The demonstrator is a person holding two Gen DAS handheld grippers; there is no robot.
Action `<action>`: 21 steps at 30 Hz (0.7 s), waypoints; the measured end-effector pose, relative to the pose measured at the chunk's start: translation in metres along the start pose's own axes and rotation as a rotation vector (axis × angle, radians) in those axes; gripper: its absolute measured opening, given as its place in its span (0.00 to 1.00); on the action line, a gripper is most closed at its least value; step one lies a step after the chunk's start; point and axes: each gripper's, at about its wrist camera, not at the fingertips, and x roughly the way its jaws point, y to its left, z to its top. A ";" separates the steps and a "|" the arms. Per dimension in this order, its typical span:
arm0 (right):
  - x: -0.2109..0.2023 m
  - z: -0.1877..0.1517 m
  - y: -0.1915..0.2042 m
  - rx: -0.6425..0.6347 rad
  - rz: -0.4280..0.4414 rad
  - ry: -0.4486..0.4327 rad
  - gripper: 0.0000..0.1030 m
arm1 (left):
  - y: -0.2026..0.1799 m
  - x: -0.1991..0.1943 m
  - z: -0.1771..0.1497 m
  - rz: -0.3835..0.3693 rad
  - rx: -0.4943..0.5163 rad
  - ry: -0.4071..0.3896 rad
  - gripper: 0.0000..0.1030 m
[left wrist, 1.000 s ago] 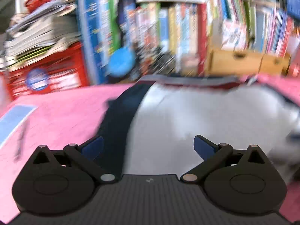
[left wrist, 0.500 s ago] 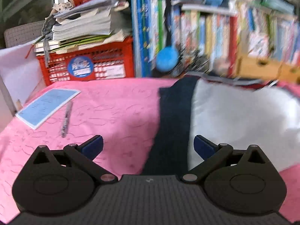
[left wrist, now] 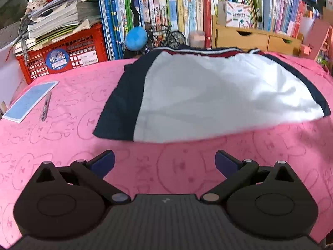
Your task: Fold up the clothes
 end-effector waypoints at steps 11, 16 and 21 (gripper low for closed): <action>0.004 -0.012 0.007 0.000 0.006 0.046 0.99 | -0.001 0.001 -0.005 -0.018 -0.015 0.023 1.00; 0.008 -0.013 0.010 -0.008 0.005 0.055 1.00 | -0.001 0.007 -0.007 -0.020 -0.013 0.032 1.00; 0.010 -0.012 0.010 -0.014 0.006 0.052 1.00 | -0.001 0.012 -0.006 -0.021 -0.018 0.040 1.00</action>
